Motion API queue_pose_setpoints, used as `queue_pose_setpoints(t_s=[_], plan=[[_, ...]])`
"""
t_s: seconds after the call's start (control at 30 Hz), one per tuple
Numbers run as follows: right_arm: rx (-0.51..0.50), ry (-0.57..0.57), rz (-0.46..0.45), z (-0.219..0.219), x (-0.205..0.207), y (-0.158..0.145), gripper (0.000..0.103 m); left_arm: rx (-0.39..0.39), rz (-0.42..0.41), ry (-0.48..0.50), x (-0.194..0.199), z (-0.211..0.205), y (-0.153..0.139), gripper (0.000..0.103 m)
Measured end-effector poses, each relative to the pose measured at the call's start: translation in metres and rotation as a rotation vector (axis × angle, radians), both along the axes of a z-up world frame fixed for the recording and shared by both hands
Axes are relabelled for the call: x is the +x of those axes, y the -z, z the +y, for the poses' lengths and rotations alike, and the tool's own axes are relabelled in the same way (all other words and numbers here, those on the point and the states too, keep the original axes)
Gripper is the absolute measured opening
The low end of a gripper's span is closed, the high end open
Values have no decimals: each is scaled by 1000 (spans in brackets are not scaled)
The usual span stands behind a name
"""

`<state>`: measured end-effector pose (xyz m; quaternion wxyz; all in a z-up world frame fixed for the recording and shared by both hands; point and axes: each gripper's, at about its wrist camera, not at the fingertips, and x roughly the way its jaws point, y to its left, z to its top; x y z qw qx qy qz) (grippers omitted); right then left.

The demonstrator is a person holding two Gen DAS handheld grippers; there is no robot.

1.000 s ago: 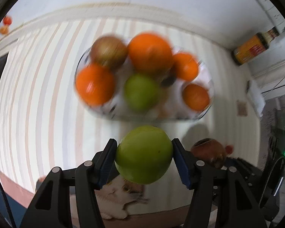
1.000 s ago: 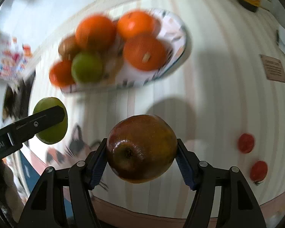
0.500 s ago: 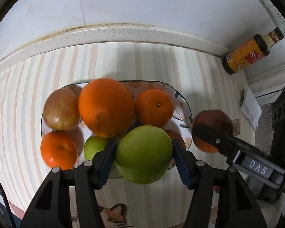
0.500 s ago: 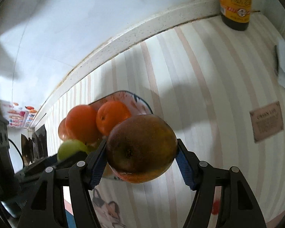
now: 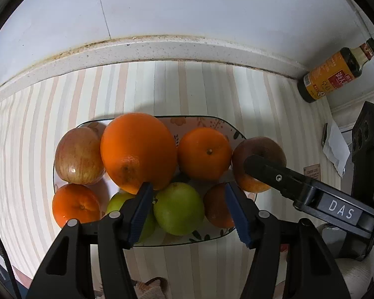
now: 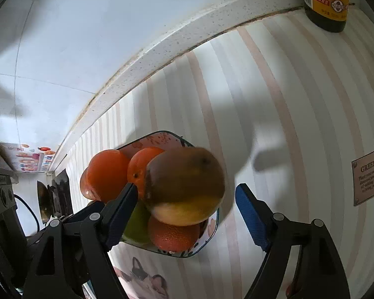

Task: Organize fruits
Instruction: 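Lower the green apple and red apple onto the plate and open both grippers, then withdraw both grippers from the plate and move toward the two red tomatoes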

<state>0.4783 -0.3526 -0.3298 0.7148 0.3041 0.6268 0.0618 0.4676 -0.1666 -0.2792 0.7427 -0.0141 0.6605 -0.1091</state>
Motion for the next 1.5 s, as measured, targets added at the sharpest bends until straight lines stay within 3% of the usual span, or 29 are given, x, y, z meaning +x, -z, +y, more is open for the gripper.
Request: queue_pose_setpoints(t_s=[0.2, 0.27, 0.4, 0.57, 0.87, 1.23, 1.5], plan=[[-11, -8, 3, 1, -4, -4, 88, -3, -18, -18, -5, 4, -11, 86], [-59, -7, -11, -1, -9, -13, 95, 1, -38, -26, -9, 8, -18, 86], [-253, -50, -57, 1, -22, -41, 95, 20, -92, -54, -20, 24, -35, 86], [-403, -111, -122, 23, -47, -75, 95, 88, -174, -89, -43, 49, -55, 86], [-472, -153, -240, 65, -109, -137, 95, 107, -255, -132, -97, 78, -98, 86], [-526, -131, -357, 90, -189, -212, 95, 134, -443, -100, -175, 87, -170, 86], [-540, -103, -421, 99, -244, -255, 95, 115, -520, -89, -219, 90, -202, 86]])
